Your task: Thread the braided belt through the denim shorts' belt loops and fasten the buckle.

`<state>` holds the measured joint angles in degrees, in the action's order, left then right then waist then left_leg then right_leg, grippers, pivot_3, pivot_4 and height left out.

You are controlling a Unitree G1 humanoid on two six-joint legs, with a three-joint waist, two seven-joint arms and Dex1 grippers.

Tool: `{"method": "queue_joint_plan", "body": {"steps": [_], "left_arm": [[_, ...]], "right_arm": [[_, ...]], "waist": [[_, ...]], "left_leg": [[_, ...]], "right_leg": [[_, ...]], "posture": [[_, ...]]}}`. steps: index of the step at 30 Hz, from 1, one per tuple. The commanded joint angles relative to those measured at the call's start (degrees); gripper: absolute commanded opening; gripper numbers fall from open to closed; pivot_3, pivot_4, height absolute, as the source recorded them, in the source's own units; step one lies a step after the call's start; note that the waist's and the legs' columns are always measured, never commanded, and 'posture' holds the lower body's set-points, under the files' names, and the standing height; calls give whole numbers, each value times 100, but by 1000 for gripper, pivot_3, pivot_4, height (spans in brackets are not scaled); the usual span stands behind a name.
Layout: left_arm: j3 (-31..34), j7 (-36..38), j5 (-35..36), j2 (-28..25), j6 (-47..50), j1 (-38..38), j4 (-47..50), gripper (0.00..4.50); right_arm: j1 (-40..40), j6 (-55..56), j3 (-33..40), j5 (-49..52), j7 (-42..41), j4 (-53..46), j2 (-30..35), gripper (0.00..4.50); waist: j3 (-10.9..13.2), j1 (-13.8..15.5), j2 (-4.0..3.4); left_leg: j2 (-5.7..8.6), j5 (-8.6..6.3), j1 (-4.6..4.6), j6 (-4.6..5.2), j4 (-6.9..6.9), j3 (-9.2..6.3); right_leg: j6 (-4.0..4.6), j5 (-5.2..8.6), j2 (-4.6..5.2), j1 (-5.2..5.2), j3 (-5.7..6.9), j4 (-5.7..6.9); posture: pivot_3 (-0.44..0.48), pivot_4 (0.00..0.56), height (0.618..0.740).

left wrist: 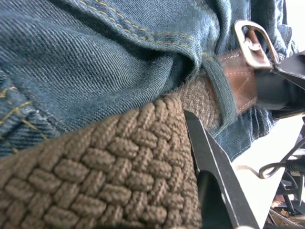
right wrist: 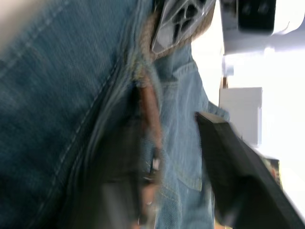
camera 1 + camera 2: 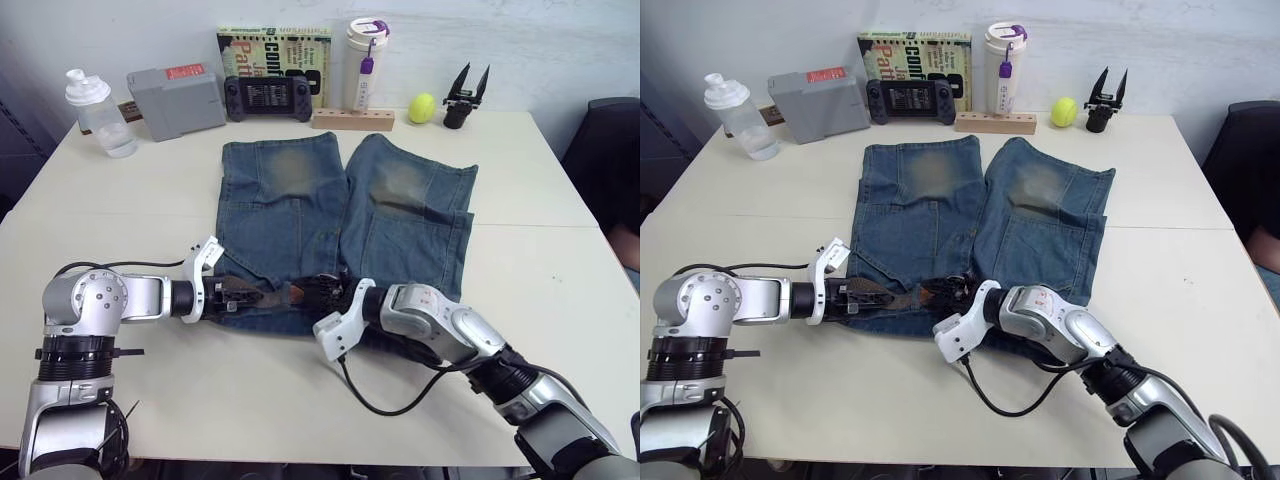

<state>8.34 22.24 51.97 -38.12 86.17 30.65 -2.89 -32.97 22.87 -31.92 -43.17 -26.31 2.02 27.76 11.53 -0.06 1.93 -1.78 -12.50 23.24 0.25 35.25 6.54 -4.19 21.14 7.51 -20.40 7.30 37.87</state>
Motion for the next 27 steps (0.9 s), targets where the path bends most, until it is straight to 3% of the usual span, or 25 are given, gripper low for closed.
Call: {"method": "queue_joint_plan", "body": {"steps": [1,9,13,16,21,27], "left_arm": [[-230,-97,-406,60,154,-229,-156,0],[-273,13,-558,76,67,-161,-268,0],[-276,60,-627,94,45,-134,-297,0],[-269,99,-669,103,50,-152,-283,0],[-266,145,-715,123,51,-137,-287,0],[-241,143,-721,166,73,-119,-259,0]], "right_arm": [[70,-209,270,-27,61,-410,-73,111],[156,-152,197,39,-129,-546,-72,45],[300,-326,414,814,-610,-605,-51,45],[274,-190,502,1068,-923,-760,214,958],[114,225,450,737,-972,-837,589,3090],[38,516,364,467,-812,-594,563,3090]], "waist": [[0,2,0],[0,4,0],[0,13,0],[1,18,-2],[2,22,-4],[2,46,-4]], "left_leg": [[0,0,0,0,-1,0],[0,-1,0,-2,-9,1],[1,-2,0,-3,-10,0],[1,-2,1,-2,-9,0],[1,-3,0,-3,-11,0],[1,-4,1,-5,-12,1]], "right_leg": [[0,0,0,0,0,-2],[0,0,0,-2,0,-6],[0,0,0,-1,0,-7],[0,0,1,-1,0,-8],[0,0,1,-2,0,-10],[0,0,2,-2,0,-12]], "posture": [[0,150,713],[0,150,713],[0,150,713],[0,150,713],[0,150,713],[0,150,713]]}}
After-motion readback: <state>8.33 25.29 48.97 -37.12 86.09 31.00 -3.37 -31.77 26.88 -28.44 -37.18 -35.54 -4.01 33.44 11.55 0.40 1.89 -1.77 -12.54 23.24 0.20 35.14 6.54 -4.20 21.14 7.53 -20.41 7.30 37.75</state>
